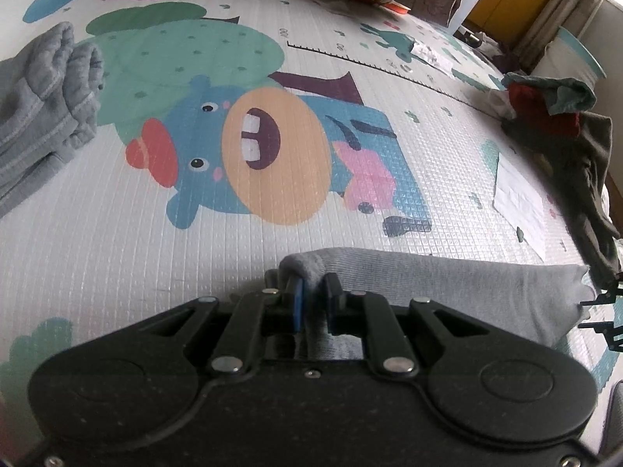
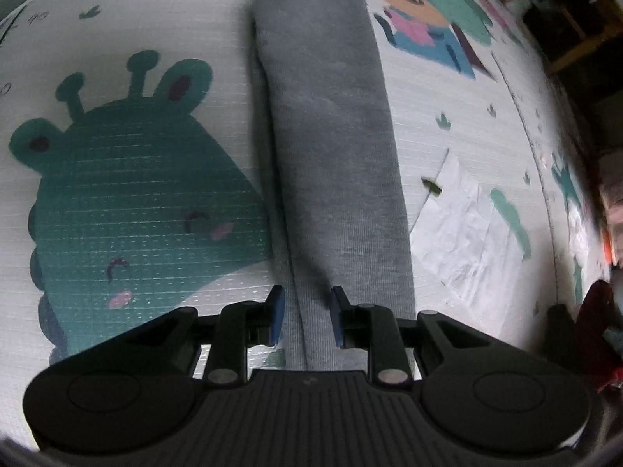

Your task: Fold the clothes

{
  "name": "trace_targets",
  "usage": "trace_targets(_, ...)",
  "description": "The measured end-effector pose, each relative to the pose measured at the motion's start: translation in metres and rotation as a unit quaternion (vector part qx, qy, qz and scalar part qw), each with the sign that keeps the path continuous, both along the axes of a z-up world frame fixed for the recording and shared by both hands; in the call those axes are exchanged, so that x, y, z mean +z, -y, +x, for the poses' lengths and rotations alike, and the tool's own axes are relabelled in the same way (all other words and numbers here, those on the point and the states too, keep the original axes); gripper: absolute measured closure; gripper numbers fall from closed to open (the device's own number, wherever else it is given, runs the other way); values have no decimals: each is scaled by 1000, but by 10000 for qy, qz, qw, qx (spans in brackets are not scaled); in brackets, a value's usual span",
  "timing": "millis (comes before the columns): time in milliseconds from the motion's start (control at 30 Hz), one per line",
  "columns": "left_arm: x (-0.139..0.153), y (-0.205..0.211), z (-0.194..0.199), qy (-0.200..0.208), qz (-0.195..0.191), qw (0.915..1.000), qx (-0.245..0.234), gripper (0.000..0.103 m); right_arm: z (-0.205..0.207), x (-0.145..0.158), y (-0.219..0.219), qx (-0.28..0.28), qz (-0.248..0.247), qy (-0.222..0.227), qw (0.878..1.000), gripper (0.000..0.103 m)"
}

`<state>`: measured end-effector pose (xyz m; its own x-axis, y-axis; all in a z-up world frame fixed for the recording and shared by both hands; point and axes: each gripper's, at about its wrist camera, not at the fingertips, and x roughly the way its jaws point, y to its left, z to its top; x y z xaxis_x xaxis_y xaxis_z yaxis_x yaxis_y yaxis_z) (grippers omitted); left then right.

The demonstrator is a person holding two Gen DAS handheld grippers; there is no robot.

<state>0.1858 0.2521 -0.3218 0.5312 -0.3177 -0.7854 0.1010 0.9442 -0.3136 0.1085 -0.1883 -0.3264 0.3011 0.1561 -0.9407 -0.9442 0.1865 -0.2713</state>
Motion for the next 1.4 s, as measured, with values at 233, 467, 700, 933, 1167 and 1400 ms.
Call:
trace_targets(233,0,1,0,10,50,10000,-43,93,12,12,5,-324,231,-112,9991,98)
trace_targets(467,-1,-1,-1,12,-6,10000,-26,93,5,35,5,-166,504,-397,9978,98)
trace_targets(700,0,-2,0,-9,-12,10000,-27,93,-3,13,4,-66,124,169,9998,61)
trace_targets(933,0,0,1,-36,21,10000,-35,93,-46,16,-62,1039,499,1022,9881,64)
trace_targets(1167,-1,-2,0,-16,-10,10000,-48,93,-44,-9,-111,1359,438,1424,9794,65)
trace_targets(1400,-1,-6,0,-28,-153,9999,34,92,-50,-13,-139,1495,512,1280,9791,90)
